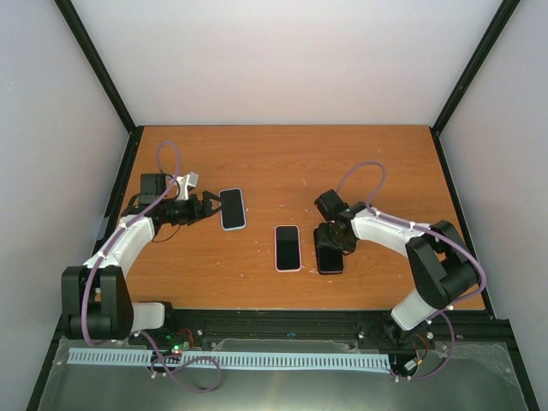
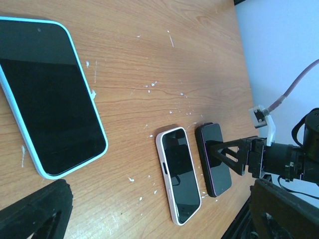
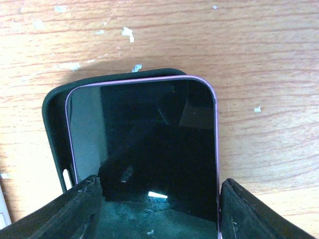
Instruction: Put the phone into the phone case
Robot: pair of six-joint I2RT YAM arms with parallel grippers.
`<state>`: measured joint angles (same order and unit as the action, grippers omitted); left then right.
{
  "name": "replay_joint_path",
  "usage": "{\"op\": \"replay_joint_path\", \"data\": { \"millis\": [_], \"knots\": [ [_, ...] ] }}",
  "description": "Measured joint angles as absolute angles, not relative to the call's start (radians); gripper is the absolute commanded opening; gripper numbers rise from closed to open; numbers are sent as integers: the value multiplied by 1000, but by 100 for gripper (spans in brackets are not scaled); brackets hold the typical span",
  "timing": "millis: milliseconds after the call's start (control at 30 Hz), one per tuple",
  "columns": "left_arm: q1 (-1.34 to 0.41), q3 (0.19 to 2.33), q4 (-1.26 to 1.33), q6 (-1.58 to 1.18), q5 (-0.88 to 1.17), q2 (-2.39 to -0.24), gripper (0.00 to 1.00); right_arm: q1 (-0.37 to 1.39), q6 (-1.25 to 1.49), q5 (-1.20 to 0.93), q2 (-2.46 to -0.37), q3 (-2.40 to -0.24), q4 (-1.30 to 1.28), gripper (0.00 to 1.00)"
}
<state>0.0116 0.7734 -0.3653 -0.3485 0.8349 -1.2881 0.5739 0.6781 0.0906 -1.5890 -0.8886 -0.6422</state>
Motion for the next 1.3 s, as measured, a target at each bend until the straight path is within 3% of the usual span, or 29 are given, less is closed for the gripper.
{"op": "replay_joint_path", "data": {
  "millis": [167,533,900,1300],
  "knots": [
    [10,760,-355,-355,861,-1287,81,574,654,85,-1550,-849,-603,60],
    [-241,760,-237,-482,858,-1299,72,503,585,55,-1380,-732,-561,64],
    [-442,783,-33,-649,814,-1501,66,389,553,-99,-1288,-595,-469,40],
    [-591,882,148,-763,799,-1760,60,365,547,-216,-1276,-554,-371,32]
  ]
}}
